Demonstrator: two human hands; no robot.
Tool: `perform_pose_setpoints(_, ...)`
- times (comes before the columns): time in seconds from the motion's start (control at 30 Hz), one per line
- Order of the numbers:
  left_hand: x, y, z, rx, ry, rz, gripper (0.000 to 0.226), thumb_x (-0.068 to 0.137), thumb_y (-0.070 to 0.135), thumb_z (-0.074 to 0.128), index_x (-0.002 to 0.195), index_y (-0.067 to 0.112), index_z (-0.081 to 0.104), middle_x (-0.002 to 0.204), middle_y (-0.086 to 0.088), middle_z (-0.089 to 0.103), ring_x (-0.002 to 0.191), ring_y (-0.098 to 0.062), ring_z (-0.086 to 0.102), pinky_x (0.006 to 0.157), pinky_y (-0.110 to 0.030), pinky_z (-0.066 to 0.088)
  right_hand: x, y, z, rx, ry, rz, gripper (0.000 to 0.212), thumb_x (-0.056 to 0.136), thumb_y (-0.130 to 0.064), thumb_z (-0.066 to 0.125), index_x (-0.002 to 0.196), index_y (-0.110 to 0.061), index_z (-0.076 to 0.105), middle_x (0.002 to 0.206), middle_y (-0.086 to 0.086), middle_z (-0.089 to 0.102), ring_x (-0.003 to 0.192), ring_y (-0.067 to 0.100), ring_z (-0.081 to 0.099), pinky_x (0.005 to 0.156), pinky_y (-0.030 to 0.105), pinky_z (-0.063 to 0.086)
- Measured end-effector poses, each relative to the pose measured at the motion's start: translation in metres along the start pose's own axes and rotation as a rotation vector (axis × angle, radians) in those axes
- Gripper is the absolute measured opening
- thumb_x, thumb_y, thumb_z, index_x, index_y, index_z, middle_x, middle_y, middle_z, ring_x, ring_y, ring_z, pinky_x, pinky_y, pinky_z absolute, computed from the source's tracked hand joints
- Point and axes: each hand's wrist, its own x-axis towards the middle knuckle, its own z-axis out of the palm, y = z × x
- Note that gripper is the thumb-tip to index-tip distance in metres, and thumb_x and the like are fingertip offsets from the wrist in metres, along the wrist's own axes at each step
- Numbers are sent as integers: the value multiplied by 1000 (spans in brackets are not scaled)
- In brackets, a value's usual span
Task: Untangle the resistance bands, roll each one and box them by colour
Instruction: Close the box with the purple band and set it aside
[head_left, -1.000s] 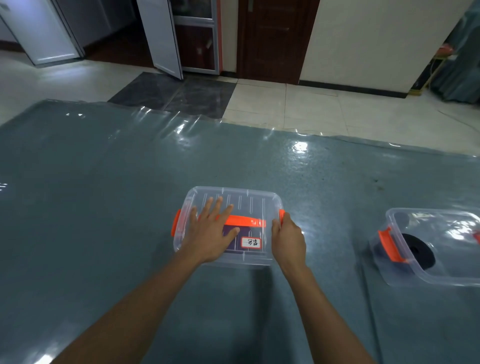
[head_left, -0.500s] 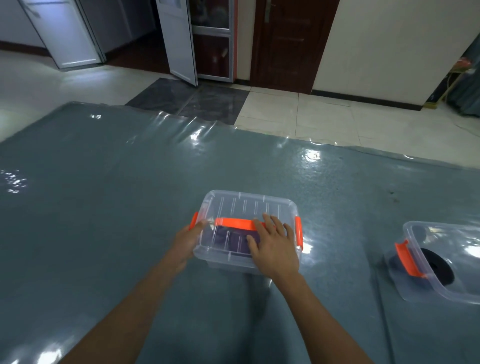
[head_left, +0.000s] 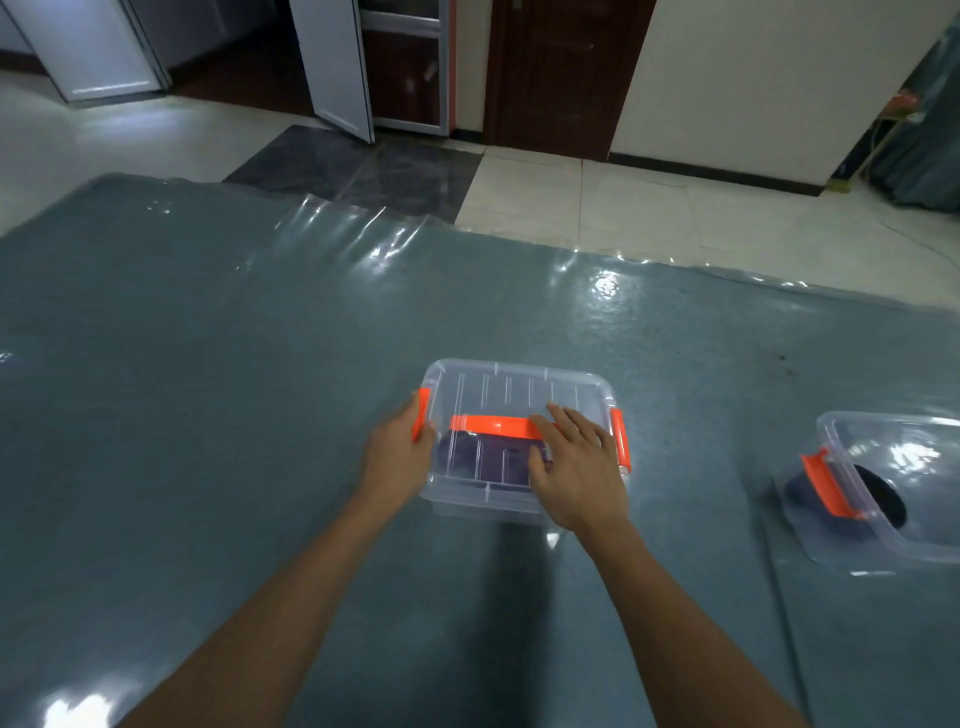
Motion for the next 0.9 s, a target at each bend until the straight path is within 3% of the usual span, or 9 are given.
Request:
perform_pose_setpoints(0.07,-6,2,6,206,-32,182,56,99,32,55,152,20,44,157,-5,43,145,-27,38,116,-43,35,-1,-1,1,3,20,10,51,92,-44,35,138,-32,53,155,-2,46,146,19,37,119,43,28)
perform_pose_setpoints(0.13,-22,10,15,330,-100,274,65,96,59,41,153,27,41,167,-3,25,156,-27,12,122,-53,23,-1,-1,2,-5,42,18,52,92,-43,36,138,-29,54,154,-1,47,145,20,39,118,44,30)
perform_pose_setpoints(0.23,-35,12,22,518,-141,384,73,94,68,24,152,28,42,164,-8,30,156,-30,14,121,-59,21,-3,-5,3,-29,21,46,53,94,-42,37,143,-25,52,157,-1,44,147,20,35,120,43,25)
perform_pose_setpoints(0.37,-19,5,8,512,-192,466,75,93,67,20,154,28,40,165,-7,28,156,-27,14,123,-57,16,-14,-16,10,-28,2,148,53,100,-42,40,149,-25,42,162,-2,34,151,20,26,123,45,18)
perform_pose_setpoints(0.57,-20,11,2,592,-292,437,71,97,64,19,159,29,27,169,-5,15,157,-27,3,124,-60,7,-17,-15,-2,18,-87,98,54,103,-41,43,154,-23,36,165,1,26,154,21,19,124,43,14)
perform_pose_setpoints(0.67,-26,37,2,644,-264,443,58,101,55,32,148,23,46,158,-6,37,152,-31,21,121,-65,3,-31,-6,-18,127,-84,28,54,102,-29,53,152,-14,40,163,10,31,151,27,28,123,40,21)
perform_pose_setpoints(0.77,-39,80,17,503,-231,571,39,100,49,42,120,26,67,134,4,60,135,-22,43,119,-51,22,-60,18,-43,338,72,72,53,97,-12,62,147,-10,47,159,15,36,145,31,37,119,33,27)
perform_pose_setpoints(0.83,-52,115,38,363,-279,609,34,100,44,49,121,25,67,131,4,63,129,-20,49,111,-39,33,-81,48,-62,425,175,171,52,97,-11,62,146,-16,49,156,9,42,143,25,40,115,18,20)
perform_pose_setpoints(0.9,-68,153,67,253,-324,643,33,100,40,53,126,23,66,132,2,64,128,-21,52,107,-36,37,-105,91,-80,474,218,266,50,97,-12,62,145,-18,51,154,4,45,143,20,40,114,17,21)
